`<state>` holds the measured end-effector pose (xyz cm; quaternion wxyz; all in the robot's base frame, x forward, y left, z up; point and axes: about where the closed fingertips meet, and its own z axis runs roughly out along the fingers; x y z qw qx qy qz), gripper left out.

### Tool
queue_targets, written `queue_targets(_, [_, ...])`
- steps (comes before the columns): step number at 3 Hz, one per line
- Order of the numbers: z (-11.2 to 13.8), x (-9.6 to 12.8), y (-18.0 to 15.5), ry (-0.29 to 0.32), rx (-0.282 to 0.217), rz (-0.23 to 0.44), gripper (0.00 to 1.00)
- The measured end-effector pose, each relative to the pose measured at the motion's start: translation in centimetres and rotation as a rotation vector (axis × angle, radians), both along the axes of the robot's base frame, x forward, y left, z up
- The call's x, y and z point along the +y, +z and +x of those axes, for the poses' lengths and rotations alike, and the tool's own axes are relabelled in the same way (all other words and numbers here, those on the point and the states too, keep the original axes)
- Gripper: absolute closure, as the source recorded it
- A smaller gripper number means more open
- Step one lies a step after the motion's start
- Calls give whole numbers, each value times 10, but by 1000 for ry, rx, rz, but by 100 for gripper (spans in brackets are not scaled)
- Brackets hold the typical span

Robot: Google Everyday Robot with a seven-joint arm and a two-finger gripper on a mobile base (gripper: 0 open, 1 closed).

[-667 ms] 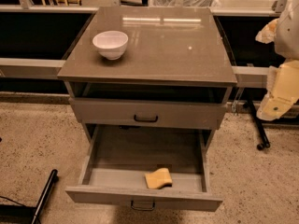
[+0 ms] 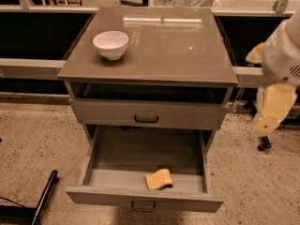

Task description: Pick sponge from middle drawer and place on counter

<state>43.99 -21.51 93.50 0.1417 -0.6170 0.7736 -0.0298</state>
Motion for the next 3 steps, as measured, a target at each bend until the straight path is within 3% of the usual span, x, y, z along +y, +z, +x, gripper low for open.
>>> queue_targets(1, [0,2,-63,41,69,-35,0])
queue_targets(2, [-3,1,-70,41,82,-38,0])
queue_targets(3, [5,4,-87,57,127,-50,0])
